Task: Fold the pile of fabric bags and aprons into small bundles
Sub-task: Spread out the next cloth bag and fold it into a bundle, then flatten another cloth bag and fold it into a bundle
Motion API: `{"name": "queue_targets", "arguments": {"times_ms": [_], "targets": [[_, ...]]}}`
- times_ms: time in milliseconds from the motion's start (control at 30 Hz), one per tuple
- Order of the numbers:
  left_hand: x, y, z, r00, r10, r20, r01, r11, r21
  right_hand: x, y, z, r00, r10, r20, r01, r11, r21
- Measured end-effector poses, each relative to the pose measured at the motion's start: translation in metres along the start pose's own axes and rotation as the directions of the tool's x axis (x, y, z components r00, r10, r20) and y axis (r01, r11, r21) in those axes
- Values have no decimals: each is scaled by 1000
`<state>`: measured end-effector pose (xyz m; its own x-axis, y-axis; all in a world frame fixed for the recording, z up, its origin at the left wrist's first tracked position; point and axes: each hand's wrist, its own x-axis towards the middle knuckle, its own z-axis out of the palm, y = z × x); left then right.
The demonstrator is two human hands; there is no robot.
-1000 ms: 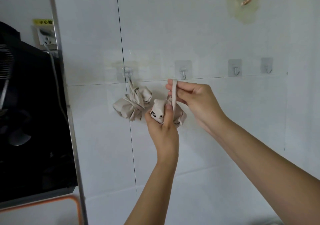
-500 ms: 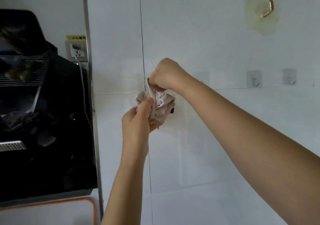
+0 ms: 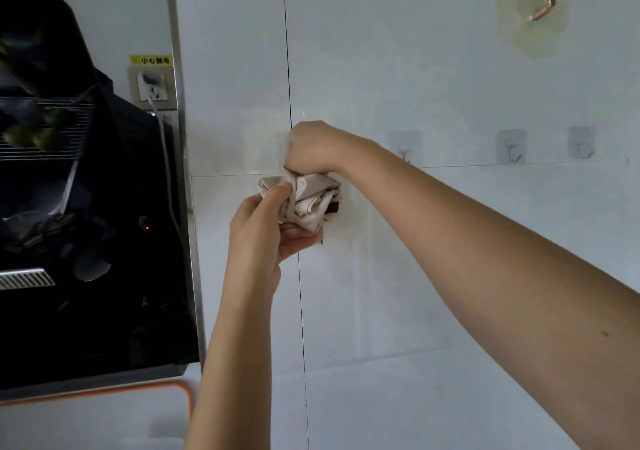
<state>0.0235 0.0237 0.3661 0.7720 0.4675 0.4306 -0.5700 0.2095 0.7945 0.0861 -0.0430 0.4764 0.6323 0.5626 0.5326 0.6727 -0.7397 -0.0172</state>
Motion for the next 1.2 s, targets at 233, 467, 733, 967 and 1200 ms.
{"name": "queue_targets", "arguments": {"times_ms": [233, 467, 733, 967, 1200], "targets": [[-22, -20, 4, 1000, 18, -5, -18, 998, -56, -22, 19, 1, 995, -98, 20, 91, 968, 234], [-36, -30, 4, 995, 95, -15, -94, 993, 72, -42, 35, 5, 992, -98, -84, 125, 894, 430], [-57, -41, -9, 993, 106, -60, -93, 976, 196, -95, 47, 10, 937, -51, -346, 223, 848, 481], [-112, -133, -53, 962, -207, 179, 33, 736, 676, -210, 88, 99, 991, 65, -119, 14, 822, 569], [-190, -261, -101, 649, -715, 260, -24, 322, 946, -359, 160, 254, 785, 403, 470, -563, 781, 271]]}}
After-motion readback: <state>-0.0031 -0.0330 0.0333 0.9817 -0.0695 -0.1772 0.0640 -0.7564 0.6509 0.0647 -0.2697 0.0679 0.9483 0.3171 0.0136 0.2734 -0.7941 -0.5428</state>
